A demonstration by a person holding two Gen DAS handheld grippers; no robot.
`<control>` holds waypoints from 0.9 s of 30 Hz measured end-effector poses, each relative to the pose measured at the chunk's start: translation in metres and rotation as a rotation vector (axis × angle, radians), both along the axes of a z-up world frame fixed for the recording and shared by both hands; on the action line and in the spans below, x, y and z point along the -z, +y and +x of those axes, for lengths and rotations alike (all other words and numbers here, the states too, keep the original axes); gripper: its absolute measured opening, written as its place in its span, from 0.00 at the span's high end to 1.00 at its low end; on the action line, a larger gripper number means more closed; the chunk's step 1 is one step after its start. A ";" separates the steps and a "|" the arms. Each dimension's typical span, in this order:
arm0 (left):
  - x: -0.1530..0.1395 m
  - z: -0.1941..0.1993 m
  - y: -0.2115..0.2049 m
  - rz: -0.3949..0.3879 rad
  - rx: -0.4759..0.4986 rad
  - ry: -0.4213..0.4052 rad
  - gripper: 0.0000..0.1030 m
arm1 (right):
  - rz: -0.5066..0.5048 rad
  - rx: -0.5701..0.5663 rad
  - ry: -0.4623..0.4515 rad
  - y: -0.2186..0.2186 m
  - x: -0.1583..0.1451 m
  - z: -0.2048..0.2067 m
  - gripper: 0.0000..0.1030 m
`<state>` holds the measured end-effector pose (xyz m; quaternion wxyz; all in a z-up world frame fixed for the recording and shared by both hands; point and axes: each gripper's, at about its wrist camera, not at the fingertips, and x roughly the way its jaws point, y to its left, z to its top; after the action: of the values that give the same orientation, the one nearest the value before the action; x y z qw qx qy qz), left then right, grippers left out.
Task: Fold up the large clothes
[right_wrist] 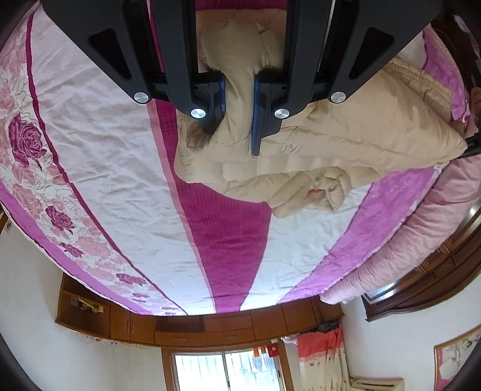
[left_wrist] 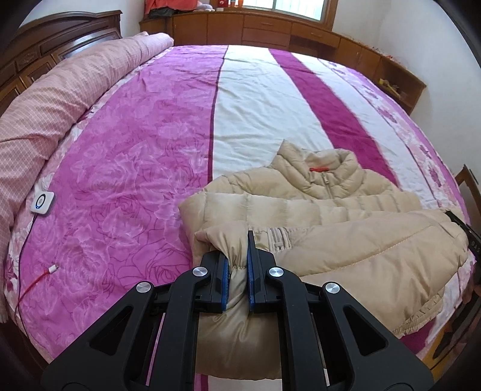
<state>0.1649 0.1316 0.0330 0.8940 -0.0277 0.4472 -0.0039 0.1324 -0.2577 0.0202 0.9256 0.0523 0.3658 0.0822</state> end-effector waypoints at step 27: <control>0.037 0.036 -0.013 0.077 0.007 0.042 0.79 | -0.078 -0.001 0.098 0.017 0.042 0.044 0.75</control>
<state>0.2009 0.1186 -0.0040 0.8848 0.0083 0.4658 0.0110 0.1768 -0.2405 -0.0219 0.9079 0.0201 0.4134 0.0657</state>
